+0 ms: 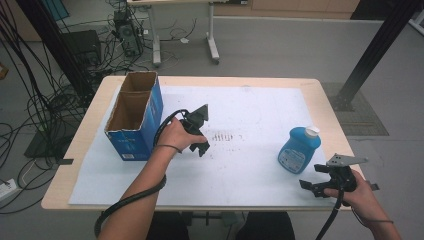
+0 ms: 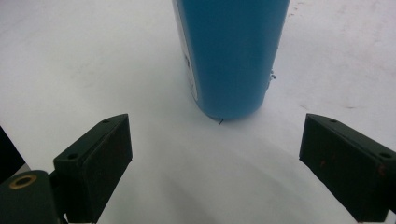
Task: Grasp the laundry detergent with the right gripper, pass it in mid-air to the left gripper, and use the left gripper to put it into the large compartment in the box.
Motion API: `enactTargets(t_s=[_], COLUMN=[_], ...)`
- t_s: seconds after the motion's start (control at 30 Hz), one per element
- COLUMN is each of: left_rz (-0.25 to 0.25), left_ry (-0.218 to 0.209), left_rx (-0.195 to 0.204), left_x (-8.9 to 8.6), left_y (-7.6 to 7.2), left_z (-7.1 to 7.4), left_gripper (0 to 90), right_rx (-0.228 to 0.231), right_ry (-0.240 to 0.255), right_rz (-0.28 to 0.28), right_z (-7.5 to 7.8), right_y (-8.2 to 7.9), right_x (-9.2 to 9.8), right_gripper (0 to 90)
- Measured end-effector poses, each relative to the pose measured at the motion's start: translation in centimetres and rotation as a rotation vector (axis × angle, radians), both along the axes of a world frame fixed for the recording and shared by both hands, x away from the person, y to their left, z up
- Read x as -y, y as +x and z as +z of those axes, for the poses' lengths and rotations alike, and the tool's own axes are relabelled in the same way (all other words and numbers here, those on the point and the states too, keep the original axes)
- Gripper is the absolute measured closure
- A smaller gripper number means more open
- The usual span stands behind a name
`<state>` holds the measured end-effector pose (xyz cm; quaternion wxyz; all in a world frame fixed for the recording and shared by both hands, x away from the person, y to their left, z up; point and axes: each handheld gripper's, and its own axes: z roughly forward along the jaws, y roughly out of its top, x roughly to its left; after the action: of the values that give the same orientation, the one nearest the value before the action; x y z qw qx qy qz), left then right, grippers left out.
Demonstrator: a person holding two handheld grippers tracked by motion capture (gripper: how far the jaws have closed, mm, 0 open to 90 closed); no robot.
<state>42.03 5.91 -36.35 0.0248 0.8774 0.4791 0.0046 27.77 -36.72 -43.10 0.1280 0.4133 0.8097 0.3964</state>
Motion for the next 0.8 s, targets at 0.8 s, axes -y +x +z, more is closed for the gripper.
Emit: enactTargets(t_s=[0.8], left_rz=[-0.002], left_ry=[-0.003], left_rx=[0.002], left_x=[0.3], left_y=[-0.3], left_z=[0.1], left_gripper=[13.8], right_rx=[0.119], right_ry=[0.124], right_rz=[-0.016], right_z=[-1.2], right_y=[0.2], right_x=[-0.2], right_gripper=[8.4])
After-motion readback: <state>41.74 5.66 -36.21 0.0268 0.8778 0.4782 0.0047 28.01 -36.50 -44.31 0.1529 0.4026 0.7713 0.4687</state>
